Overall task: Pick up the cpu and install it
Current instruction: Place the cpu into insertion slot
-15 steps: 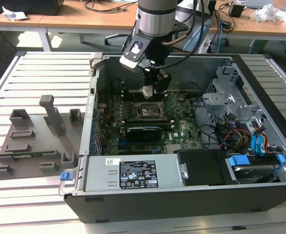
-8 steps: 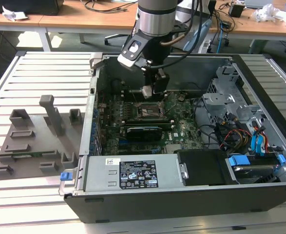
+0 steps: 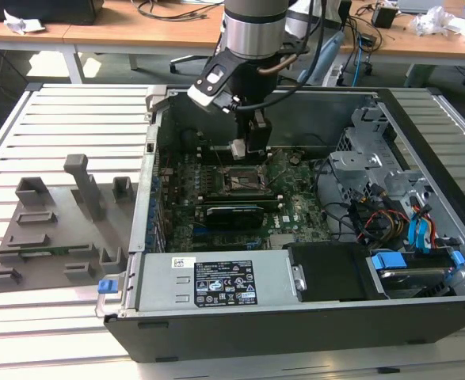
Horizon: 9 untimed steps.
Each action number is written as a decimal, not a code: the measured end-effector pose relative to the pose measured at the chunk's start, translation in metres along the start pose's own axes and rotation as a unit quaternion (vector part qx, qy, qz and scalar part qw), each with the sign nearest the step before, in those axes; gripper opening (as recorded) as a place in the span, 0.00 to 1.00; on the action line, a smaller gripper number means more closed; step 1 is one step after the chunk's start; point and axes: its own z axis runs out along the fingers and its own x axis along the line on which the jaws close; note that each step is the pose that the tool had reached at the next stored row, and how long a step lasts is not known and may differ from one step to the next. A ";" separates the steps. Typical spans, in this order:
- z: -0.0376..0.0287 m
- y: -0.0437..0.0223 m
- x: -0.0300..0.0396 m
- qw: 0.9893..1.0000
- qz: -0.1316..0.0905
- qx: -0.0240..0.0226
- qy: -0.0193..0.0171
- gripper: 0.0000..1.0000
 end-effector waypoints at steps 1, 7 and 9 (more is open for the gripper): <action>0.0000 0.0000 0.0000 1.000 0.006 0.000 0.000 0.55; 0.0000 0.0000 0.0000 1.000 0.029 0.000 -0.001 0.55; 0.0000 0.0000 0.0000 0.999 0.043 0.001 -0.002 0.55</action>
